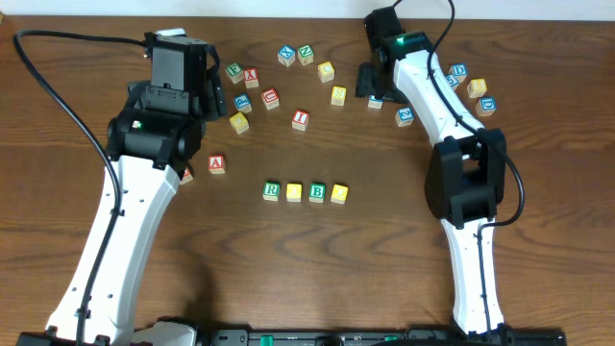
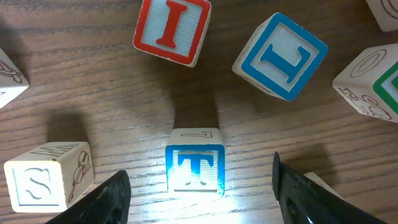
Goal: Spell out ROBOT
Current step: 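Lower the open right gripper down around the blue T block, then close the right gripper on the blue T block, then lift the blue T block up out of the cluster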
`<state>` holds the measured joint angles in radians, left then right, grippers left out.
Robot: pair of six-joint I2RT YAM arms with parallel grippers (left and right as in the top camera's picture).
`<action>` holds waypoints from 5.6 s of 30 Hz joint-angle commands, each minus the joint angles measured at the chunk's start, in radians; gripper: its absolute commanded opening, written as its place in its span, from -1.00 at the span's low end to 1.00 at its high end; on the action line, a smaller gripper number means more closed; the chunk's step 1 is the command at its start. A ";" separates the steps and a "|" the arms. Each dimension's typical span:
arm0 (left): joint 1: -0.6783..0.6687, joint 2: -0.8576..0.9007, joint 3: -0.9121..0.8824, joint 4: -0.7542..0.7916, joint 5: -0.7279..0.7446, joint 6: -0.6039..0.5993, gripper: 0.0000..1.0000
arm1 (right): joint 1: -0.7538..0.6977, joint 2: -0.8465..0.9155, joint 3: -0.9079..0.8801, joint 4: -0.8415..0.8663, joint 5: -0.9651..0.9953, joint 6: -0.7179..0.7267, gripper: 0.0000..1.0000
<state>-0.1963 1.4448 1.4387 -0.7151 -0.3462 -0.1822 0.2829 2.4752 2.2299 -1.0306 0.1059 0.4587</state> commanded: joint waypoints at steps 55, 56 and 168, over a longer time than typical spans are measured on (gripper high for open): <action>0.006 0.005 0.016 -0.003 -0.011 0.006 0.76 | -0.016 0.033 -0.074 0.037 -0.045 -0.011 0.15; 0.006 0.005 0.016 -0.003 -0.011 0.006 0.76 | -0.016 0.033 -0.074 0.041 -0.045 -0.012 0.15; 0.006 0.005 0.016 -0.033 -0.011 0.014 0.76 | 0.161 0.021 0.584 -0.439 0.204 -0.026 -0.74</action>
<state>-0.1963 1.4448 1.4387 -0.7441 -0.3462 -0.1818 0.4438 2.4981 2.7964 -1.4689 0.3180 0.4171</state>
